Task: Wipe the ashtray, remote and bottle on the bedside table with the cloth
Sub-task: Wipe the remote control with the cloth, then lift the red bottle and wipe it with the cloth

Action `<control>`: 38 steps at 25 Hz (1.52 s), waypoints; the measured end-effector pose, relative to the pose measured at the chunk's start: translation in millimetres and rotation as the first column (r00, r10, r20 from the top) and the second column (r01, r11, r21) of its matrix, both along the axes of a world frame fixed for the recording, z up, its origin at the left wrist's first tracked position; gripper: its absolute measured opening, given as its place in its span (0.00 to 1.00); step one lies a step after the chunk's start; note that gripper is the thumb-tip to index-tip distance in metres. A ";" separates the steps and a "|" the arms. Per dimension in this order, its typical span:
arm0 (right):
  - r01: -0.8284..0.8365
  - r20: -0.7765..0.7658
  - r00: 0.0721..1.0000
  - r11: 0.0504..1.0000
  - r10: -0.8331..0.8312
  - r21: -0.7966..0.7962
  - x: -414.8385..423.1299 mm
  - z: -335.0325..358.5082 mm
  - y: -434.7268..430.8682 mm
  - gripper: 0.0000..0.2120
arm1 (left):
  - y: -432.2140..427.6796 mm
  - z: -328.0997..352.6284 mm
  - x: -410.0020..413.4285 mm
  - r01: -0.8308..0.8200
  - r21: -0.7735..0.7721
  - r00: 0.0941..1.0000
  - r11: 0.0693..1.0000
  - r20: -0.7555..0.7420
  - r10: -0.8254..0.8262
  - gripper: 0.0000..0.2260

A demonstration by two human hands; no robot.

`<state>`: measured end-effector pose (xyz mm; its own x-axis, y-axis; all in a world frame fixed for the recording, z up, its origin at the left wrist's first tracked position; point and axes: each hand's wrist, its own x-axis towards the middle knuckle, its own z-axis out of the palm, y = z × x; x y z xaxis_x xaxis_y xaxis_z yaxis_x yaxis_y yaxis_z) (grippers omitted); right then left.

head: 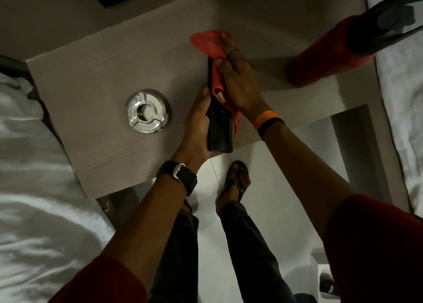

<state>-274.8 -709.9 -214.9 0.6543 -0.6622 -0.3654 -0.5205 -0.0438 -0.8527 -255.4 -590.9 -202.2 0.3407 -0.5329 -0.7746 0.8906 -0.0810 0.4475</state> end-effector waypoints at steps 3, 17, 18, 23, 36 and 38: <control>-0.114 0.064 0.991 0.993 0.116 -0.041 -28.6 15.6 25.0 0.20 | 1.9 -1.8 9.6 -0.024 0.013 0.998 1.000 -0.051 0.024 0.19; 0.554 -0.243 0.807 0.549 -0.538 0.625 -154.1 75.9 48.6 0.15 | -12.4 -24.7 7.6 -0.119 0.310 0.830 0.943 0.553 -0.077 0.20; 0.594 -0.257 0.769 0.506 -0.586 0.625 -155.6 75.3 47.5 0.13 | -16.1 -27.8 6.3 -0.138 0.349 0.786 0.927 0.608 -0.112 0.20; 0.663 -0.301 0.688 0.404 -0.661 0.630 -157.6 66.7 48.2 0.07 | -39.5 -39.8 -3.6 -0.197 0.666 0.620 0.720 0.654 -0.434 0.29; 0.761 -0.070 0.138 0.060 -0.988 0.646 -185.1 79.1 29.6 0.10 | -92.4 52.0 -43.8 -0.053 0.378 0.104 0.924 0.923 -0.371 0.25; 0.844 0.131 0.083 0.139 -0.988 0.518 -176.4 89.3 12.4 0.07 | -130.5 89.2 -53.8 0.191 0.299 -0.190 0.935 0.946 -0.264 0.24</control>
